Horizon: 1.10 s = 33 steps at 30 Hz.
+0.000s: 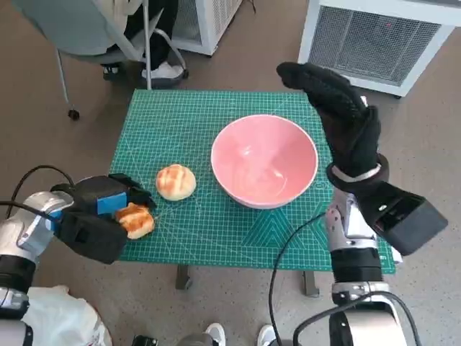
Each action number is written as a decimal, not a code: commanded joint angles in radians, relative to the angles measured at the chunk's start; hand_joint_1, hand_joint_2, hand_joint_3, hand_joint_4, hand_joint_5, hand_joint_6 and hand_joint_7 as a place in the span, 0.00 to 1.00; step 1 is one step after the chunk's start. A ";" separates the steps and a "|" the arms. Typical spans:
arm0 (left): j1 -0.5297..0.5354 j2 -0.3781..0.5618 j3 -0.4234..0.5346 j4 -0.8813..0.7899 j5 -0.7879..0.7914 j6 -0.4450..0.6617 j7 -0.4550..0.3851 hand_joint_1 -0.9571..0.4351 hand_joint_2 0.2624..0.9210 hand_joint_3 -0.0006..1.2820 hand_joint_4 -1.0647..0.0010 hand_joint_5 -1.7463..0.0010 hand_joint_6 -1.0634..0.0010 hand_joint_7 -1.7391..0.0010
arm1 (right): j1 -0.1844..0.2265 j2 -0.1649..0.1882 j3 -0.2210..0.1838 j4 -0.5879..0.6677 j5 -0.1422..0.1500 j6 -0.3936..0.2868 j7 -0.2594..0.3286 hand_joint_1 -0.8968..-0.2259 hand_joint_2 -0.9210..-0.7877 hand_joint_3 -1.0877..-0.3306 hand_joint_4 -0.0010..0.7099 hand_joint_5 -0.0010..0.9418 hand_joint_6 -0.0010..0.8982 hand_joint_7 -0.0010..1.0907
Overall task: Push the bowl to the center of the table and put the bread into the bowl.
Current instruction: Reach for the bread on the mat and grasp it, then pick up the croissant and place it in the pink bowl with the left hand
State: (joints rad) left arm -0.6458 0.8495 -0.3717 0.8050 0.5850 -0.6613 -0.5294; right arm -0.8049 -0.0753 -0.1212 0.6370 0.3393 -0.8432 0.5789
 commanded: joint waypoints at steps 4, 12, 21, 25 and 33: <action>0.013 0.017 -0.005 0.026 -0.005 -0.034 0.001 0.69 1.00 0.04 0.43 0.23 0.27 0.47 | 0.023 0.001 -0.002 0.014 -0.003 0.000 0.004 0.40 0.00 0.42 0.43 0.05 0.00 0.72; 0.003 0.031 0.016 0.010 -0.035 -0.060 -0.009 0.69 1.00 0.02 0.43 0.24 0.21 0.51 | 0.023 0.004 0.000 0.021 -0.004 -0.005 0.004 0.40 0.00 0.41 0.42 0.05 0.00 0.72; -0.009 0.058 0.137 -0.186 -0.262 0.004 -0.170 0.69 0.99 0.02 0.42 0.27 0.22 0.48 | 0.020 -0.003 -0.008 0.040 0.010 -0.009 0.019 0.40 0.00 0.42 0.42 0.06 0.00 0.71; -0.020 0.033 0.201 -0.276 -0.368 0.053 -0.198 0.69 1.00 0.02 0.42 0.30 0.24 0.44 | 0.019 -0.005 -0.009 0.044 0.013 -0.009 0.023 0.40 0.00 0.42 0.42 0.06 0.00 0.71; -0.144 -0.077 0.246 -0.367 -0.447 0.088 -0.161 0.69 1.00 0.02 0.40 0.35 0.28 0.37 | 0.008 -0.004 -0.015 0.057 0.017 -0.005 0.029 0.40 0.00 0.42 0.42 0.06 0.00 0.71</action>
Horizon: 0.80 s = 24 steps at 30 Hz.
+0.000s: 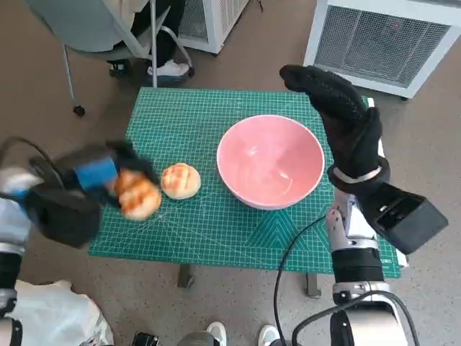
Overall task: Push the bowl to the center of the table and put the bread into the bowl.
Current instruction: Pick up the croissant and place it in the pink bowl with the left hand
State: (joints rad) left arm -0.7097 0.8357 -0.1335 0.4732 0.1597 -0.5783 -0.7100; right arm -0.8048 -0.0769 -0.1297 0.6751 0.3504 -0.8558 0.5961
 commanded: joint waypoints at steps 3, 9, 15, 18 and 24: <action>-0.154 -0.120 -0.010 -0.016 0.004 -0.025 0.047 0.69 1.00 0.02 0.39 0.35 0.28 0.37 | 0.006 -0.002 -0.008 0.018 0.004 0.009 0.012 0.40 0.00 0.42 0.42 0.06 0.00 0.71; -0.298 -0.227 -0.065 0.053 0.083 -0.049 0.093 0.69 1.00 0.02 0.38 0.35 0.29 0.36 | 0.012 -0.001 -0.006 0.004 -0.001 0.011 0.006 0.40 0.00 0.42 0.41 0.06 0.00 0.71; -0.415 -0.323 -0.128 0.186 0.174 -0.069 0.152 0.69 0.99 0.02 0.37 0.36 0.28 0.37 | 0.025 -0.006 -0.008 -0.011 -0.001 0.010 0.007 0.40 0.00 0.42 0.41 0.07 0.00 0.71; -0.459 -0.362 -0.160 0.267 0.230 -0.075 0.203 0.69 1.00 0.02 0.37 0.36 0.29 0.36 | 0.033 -0.011 -0.010 -0.017 0.000 0.010 0.007 0.39 0.00 0.43 0.41 0.07 0.00 0.71; -0.521 -0.438 -0.223 0.436 0.341 -0.065 0.335 0.69 1.00 0.03 0.41 0.26 0.28 0.45 | 0.048 -0.021 -0.016 -0.027 -0.005 0.006 0.002 0.39 0.00 0.43 0.42 0.07 0.00 0.71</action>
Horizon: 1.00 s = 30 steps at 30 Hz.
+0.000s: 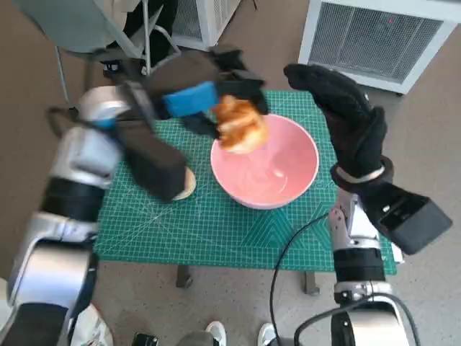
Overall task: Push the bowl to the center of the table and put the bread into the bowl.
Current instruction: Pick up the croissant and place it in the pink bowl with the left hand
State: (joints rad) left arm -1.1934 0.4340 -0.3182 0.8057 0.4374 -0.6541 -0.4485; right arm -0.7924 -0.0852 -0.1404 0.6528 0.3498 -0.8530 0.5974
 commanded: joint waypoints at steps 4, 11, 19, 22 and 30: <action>-0.066 -0.079 -0.071 0.194 0.102 0.029 0.118 0.69 1.00 0.04 0.42 0.28 0.31 0.40 | 0.044 -0.020 -0.008 -0.011 -0.011 -0.003 -0.005 0.40 0.00 0.44 0.42 0.07 0.00 0.71; -0.070 -0.135 -0.088 0.284 0.102 0.037 0.115 0.69 1.00 0.05 0.42 0.33 0.34 0.34 | 0.050 -0.032 -0.014 -0.008 -0.021 -0.015 -0.018 0.39 0.00 0.44 0.42 0.08 0.00 0.68; -0.059 -0.161 -0.105 0.321 0.097 0.114 -0.013 0.60 0.90 0.10 0.82 0.69 0.80 0.50 | 0.053 -0.035 -0.019 -0.001 -0.030 -0.040 -0.036 0.40 0.00 0.42 0.42 0.08 0.00 0.65; -0.063 -0.156 -0.109 0.313 0.092 0.160 -0.091 0.58 0.83 0.06 0.94 0.89 0.93 0.69 | 0.052 -0.032 -0.021 0.001 -0.028 -0.045 -0.039 0.40 0.00 0.42 0.42 0.08 0.00 0.64; -0.031 -0.111 -0.078 0.230 0.060 0.179 -0.152 0.51 0.75 0.02 1.00 0.99 1.00 0.80 | 0.052 -0.029 -0.021 0.000 -0.027 -0.047 -0.051 0.41 0.00 0.42 0.42 0.08 0.00 0.63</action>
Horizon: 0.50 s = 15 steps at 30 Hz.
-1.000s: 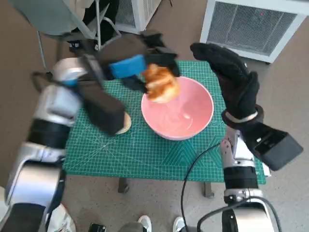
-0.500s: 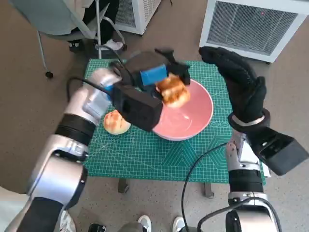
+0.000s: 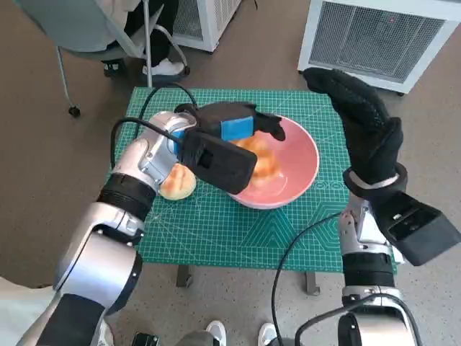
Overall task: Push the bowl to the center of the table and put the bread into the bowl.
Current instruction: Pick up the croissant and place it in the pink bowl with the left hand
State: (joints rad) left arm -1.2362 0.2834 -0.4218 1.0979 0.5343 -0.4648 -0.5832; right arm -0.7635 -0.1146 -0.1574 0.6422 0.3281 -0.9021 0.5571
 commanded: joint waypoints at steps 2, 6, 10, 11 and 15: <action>0.025 0.051 0.034 -0.083 -0.045 -0.014 -0.018 0.49 0.75 0.02 1.00 1.00 1.00 0.81 | 0.023 0.001 -0.004 0.011 -0.005 0.001 -0.012 0.42 0.00 0.42 0.42 0.08 0.00 0.63; 0.073 0.102 0.064 -0.164 -0.081 -0.030 -0.021 0.46 0.75 0.02 1.00 1.00 1.00 0.81 | 0.023 0.004 -0.004 0.016 -0.005 0.001 -0.016 0.43 0.00 0.42 0.42 0.08 0.00 0.63; 0.119 0.164 0.095 -0.257 -0.124 -0.039 -0.056 0.44 0.76 0.01 1.00 1.00 1.00 0.79 | 0.024 0.007 -0.003 0.020 -0.002 0.000 -0.016 0.43 0.00 0.41 0.42 0.08 0.00 0.65; 0.129 0.176 0.101 -0.278 -0.132 -0.035 -0.065 0.44 0.76 0.01 1.00 1.00 0.99 0.79 | 0.025 0.007 -0.003 0.021 -0.002 -0.001 -0.016 0.43 0.00 0.41 0.42 0.08 0.00 0.65; 0.185 0.237 0.135 -0.384 -0.167 -0.005 -0.101 0.46 0.77 0.01 1.00 1.00 0.95 0.82 | 0.026 0.010 -0.002 0.025 -0.002 -0.004 -0.016 0.43 0.00 0.41 0.42 0.08 0.00 0.65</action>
State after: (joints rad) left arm -1.0964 0.4680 -0.3136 0.7891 0.3984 -0.4892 -0.6544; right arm -0.7619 -0.1114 -0.1574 0.6514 0.3284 -0.9068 0.5449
